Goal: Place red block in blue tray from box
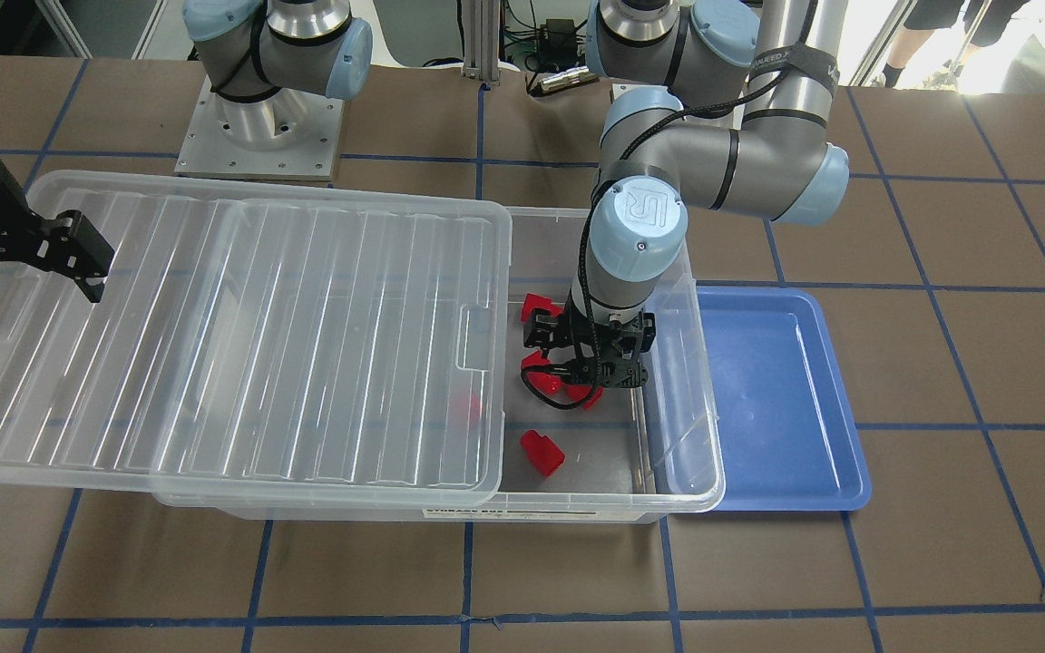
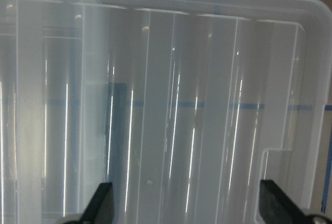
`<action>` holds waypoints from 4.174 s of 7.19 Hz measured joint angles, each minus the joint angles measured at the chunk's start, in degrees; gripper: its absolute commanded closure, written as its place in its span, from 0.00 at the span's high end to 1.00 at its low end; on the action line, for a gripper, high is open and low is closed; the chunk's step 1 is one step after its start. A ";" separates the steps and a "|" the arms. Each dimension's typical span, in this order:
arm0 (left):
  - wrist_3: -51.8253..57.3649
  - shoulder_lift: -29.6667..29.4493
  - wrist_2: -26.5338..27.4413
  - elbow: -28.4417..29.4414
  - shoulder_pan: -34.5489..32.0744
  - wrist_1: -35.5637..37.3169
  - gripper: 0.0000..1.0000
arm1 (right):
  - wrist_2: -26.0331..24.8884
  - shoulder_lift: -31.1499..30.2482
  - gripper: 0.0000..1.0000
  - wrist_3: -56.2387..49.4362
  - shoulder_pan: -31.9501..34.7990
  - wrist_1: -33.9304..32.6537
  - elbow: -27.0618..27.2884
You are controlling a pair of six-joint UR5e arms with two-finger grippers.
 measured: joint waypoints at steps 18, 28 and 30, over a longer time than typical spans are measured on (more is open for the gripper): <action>-41.25 -6.90 1.16 -1.55 0.30 5.94 0.03 | 4.83 -6.82 1.00 16.30 12.29 6.92 0.86; -40.11 2.75 1.21 4.82 -0.70 -4.20 0.00 | 4.92 -6.79 1.00 16.32 12.39 6.87 0.95; -33.47 6.76 0.85 9.27 0.11 -15.64 0.00 | 4.99 -6.73 1.00 16.32 12.39 6.87 0.97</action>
